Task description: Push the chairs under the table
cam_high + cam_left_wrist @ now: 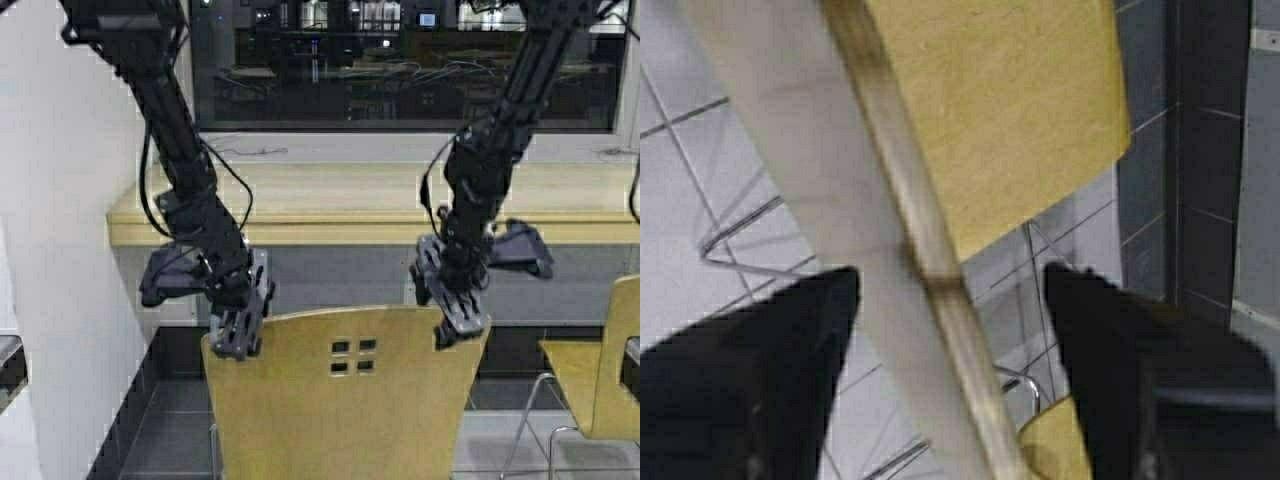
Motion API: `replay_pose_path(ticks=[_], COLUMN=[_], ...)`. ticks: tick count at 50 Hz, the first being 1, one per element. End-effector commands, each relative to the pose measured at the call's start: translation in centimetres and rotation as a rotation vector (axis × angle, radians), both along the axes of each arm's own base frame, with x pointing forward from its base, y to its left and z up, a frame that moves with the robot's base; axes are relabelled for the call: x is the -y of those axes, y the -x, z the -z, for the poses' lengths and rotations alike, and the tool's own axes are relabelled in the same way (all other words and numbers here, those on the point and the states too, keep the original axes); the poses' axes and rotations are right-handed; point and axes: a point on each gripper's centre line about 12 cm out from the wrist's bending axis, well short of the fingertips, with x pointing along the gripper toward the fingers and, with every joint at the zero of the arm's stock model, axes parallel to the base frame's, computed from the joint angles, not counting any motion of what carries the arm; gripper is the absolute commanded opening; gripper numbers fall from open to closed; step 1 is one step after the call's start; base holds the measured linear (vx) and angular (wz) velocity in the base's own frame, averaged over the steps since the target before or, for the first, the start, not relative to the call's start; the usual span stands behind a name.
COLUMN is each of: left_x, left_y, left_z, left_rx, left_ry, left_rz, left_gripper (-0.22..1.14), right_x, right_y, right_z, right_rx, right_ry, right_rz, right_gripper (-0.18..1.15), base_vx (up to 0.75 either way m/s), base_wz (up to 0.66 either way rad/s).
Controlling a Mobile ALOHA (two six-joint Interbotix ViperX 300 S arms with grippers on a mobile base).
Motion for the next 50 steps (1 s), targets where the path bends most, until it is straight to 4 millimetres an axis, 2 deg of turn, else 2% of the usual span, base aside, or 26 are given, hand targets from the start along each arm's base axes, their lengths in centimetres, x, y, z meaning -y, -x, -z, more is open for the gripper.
replay_pose_path(ticks=[1, 9, 14, 19, 26, 31, 38, 50], left_x=[0.8, 0.9, 1.0, 0.9, 0.8, 0.8, 0.7, 0.8], left_y=[-1.2, -1.4, -1.4, -1.4, -1.3, -1.4, -1.6, -1.7], left_z=[-0.7, -0.3, -0.4, -0.4, -0.3, -0.3, -0.3, -0.2], left_rx=[0.048, 0.049, 0.051, 0.05, 0.046, 0.047, 0.05, 0.053], left_ry=[0.005, 0.012, 0.012, 0.012, 0.01, 0.012, 0.01, 0.009], left_rz=[0.006, 0.002, 0.005, 0.001, 0.001, -0.003, -0.003, 0.002], left_gripper=[0.91, 0.88, 0.77, 0.53, 0.19, 0.03, 0.03, 0.04], right_x=[0.1, 0.1, 0.1, 0.1, 0.1, 0.1, 0.2, 0.3], right_y=[-1.0, -1.2, -1.3, -1.2, -1.2, -1.1, -0.8, -0.2], right_z=[-0.3, -0.3, -0.2, -0.2, -0.2, -0.1, 0.5, 1.6], right_rx=[0.032, 0.039, 0.04, 0.039, 0.039, 0.034, 0.019, -0.007], right_ry=[0.002, 0.004, 0.005, 0.006, 0.006, 0.002, 0.001, 0.007], right_rz=[0.009, 0.011, 0.009, 0.007, 0.007, 0.012, 0.013, 0.012], right_gripper=[1.02, 1.0, 0.91, 0.65, 0.21, 0.0, 0.04, 0.04], base_vx=[0.0, 0.0, 0.0, 0.0, 0.0, 0.01, 0.02, 0.04], base_wz=[0.0, 0.0, 0.0, 0.0, 0.01, 0.02, 0.02, 0.01])
